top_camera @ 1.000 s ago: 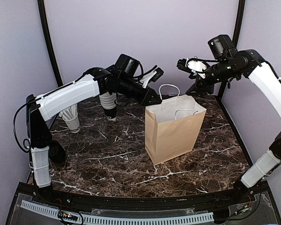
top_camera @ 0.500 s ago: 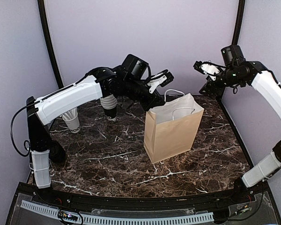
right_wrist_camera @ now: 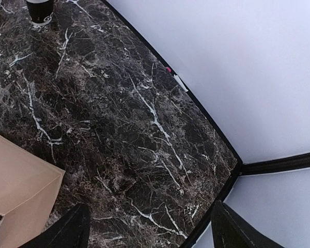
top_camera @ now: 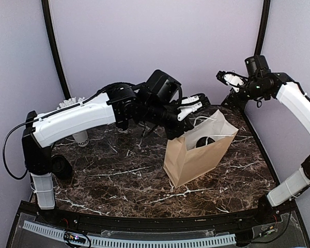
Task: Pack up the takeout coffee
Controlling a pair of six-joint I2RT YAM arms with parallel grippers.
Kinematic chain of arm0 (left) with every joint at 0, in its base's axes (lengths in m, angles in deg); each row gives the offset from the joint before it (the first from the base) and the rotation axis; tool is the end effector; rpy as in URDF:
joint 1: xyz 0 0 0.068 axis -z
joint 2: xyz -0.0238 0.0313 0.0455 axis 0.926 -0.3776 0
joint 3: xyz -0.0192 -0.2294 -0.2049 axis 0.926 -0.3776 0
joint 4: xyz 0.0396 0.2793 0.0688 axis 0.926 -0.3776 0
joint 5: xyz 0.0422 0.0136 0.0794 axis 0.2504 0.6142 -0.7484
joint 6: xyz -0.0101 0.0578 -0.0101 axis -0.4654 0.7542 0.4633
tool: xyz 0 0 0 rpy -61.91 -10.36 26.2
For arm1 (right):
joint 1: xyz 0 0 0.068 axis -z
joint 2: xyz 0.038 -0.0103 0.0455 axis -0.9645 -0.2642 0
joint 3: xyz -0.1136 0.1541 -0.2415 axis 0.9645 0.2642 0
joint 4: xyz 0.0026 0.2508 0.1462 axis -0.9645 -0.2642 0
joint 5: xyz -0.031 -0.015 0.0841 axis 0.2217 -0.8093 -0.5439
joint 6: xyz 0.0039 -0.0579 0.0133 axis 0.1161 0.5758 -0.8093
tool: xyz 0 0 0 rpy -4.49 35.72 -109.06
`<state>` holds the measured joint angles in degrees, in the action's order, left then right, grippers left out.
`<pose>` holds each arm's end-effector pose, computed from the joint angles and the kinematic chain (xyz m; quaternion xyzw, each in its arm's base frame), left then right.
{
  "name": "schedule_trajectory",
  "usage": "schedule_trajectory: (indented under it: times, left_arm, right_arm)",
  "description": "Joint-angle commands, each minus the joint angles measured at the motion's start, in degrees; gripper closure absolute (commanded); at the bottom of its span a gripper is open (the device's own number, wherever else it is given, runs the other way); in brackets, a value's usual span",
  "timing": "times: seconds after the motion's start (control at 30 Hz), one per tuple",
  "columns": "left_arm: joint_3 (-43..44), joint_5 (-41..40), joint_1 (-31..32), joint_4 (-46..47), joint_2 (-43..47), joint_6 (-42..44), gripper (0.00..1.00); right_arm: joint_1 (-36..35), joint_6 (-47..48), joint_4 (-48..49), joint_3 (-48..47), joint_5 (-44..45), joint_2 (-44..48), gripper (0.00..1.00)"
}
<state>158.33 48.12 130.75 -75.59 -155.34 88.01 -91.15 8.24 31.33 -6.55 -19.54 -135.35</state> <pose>0.2277 -0.4502 0.4137 0.5767 0.6519 -0.2023 0.4489 0.3174 0.0971 0.4310 -0.4193 0.8047 -0.0403 0.4184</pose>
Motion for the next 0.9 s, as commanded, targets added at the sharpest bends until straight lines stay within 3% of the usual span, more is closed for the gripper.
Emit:
schedule_trajectory:
  times: [0.0,0.17,0.6,0.87]
  left_arm:
    - [-2.1,-5.7,2.5,-0.1,4.7,1.8,1.00]
    - [-4.8,-13.6,2.5,3.1,5.5,6.1,1.00]
    - [-7.7,-23.2,1.3,8.7,6.8,15.3,1.00]
    - [-7.7,-16.1,-4.8,8.5,8.5,12.8,1.00]
  right_arm:
    - [2.7,-2.3,3.0,0.7,-0.2,2.3,0.18]
    - [4.2,-3.2,3.5,1.4,-1.6,2.7,0.17]
    - [4.3,-3.7,3.8,3.1,-2.1,3.6,0.16]
    - [4.3,-4.0,3.9,3.1,-2.8,2.7,0.16]
